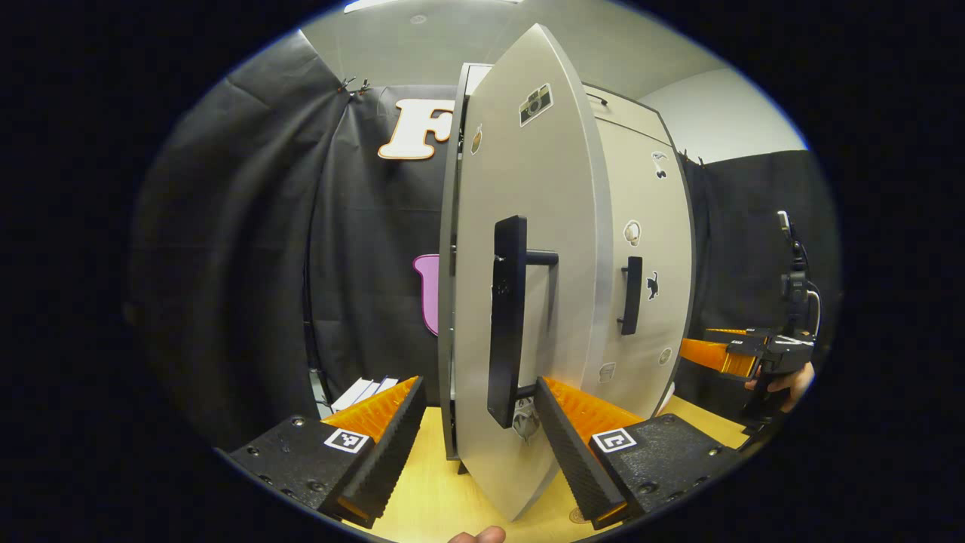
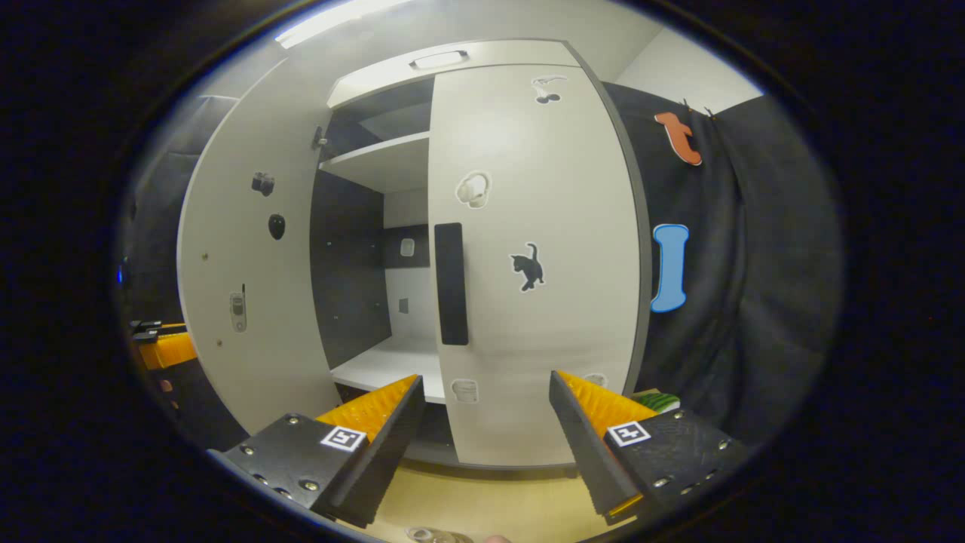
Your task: Grasp the bottle in the cabinet with the left hand and place it on the coaster, then close the right door with the right hand and the left door with the left hand.
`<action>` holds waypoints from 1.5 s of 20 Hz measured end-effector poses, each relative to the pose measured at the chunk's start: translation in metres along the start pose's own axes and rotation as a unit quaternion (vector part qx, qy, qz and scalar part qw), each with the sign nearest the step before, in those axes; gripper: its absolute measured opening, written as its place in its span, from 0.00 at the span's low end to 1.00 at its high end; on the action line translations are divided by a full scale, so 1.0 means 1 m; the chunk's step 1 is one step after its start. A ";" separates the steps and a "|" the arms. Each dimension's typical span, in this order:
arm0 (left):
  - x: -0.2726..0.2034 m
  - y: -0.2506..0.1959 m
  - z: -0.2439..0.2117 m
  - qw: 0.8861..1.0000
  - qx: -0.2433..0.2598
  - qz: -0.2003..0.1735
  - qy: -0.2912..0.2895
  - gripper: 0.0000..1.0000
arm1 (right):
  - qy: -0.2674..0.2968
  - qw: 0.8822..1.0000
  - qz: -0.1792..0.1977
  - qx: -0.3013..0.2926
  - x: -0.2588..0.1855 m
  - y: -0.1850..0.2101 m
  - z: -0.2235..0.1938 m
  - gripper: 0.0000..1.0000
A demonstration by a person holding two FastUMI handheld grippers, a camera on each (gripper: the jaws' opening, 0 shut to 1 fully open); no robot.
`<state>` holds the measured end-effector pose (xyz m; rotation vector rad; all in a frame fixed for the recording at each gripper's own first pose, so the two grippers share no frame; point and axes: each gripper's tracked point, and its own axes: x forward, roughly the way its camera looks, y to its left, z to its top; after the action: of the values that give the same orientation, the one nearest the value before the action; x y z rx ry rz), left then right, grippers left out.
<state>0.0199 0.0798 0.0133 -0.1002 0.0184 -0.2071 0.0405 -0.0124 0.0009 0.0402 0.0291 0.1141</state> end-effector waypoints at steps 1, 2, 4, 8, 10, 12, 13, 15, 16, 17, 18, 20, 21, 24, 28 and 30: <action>0.002 -0.003 -0.001 1.000 -0.006 -0.004 0.002 0.92 | 0.001 1.000 -0.001 0.001 -0.002 -0.002 -0.001 1.00; 0.003 -0.007 -0.001 1.000 -0.011 -0.007 0.002 0.89 | 0.002 1.000 -0.001 0.002 -0.005 -0.003 -0.001 1.00; 0.008 -0.015 -0.001 1.000 -0.010 -0.012 0.002 0.89 | 0.006 1.000 0.000 0.001 -0.010 -0.006 -0.004 1.00; 0.019 -0.033 -0.002 1.000 0.006 -0.019 0.001 0.90 | 0.010 1.000 0.000 0.001 -0.018 -0.011 -0.007 1.00; 0.026 -0.040 -0.003 1.000 -0.002 -0.021 0.002 0.95 | 0.013 1.000 -0.002 0.003 -0.021 -0.017 -0.009 1.00; 0.034 -0.050 -0.005 0.999 -0.018 -0.030 0.005 0.99 | 0.012 1.000 -0.006 0.005 -0.024 -0.024 -0.008 1.00; 0.038 -0.054 -0.005 0.999 -0.026 -0.034 0.006 0.99 | 0.012 1.000 -0.009 0.006 -0.025 -0.028 -0.007 1.00; 0.048 -0.064 -0.006 0.999 -0.028 -0.040 0.009 1.00 | 0.013 1.000 -0.014 0.008 -0.027 -0.037 -0.008 1.00; 0.054 -0.070 -0.004 0.999 -0.020 -0.041 0.006 1.00 | 0.013 1.000 -0.017 0.009 -0.029 -0.041 -0.009 1.00; 0.060 -0.075 -0.003 0.999 -0.007 -0.042 0.005 1.00 | 0.014 1.000 -0.020 0.011 -0.029 -0.045 -0.010 0.97; 0.065 -0.080 -0.003 0.999 0.005 -0.041 0.001 1.00 | 0.017 1.000 -0.023 0.013 -0.029 -0.049 -0.011 0.97; 0.079 -0.089 -0.005 0.999 0.021 -0.038 -0.001 1.00 | 0.018 0.999 -0.028 0.017 -0.030 -0.057 -0.012 1.00; 0.086 -0.094 -0.005 0.999 0.023 -0.039 -0.001 1.00 | 0.017 0.999 -0.031 0.018 -0.030 -0.061 -0.012 1.00; 0.109 -0.105 -0.007 0.999 0.018 -0.035 0.007 1.00 | 0.020 0.999 -0.039 0.004 -0.030 -0.070 -0.016 1.00; 0.134 -0.116 -0.005 0.999 0.031 -0.021 -0.002 1.00 | 0.024 0.999 -0.040 -0.015 -0.030 -0.073 -0.020 1.00; 0.145 -0.120 -0.005 0.999 0.034 -0.010 -0.001 1.00 | 0.026 0.999 -0.040 -0.025 -0.030 -0.074 -0.022 0.97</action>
<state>0.1369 -0.0673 0.0190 -0.0327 0.0083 -0.2274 0.0184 -0.0881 -0.0237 -0.0135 0.0799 0.0351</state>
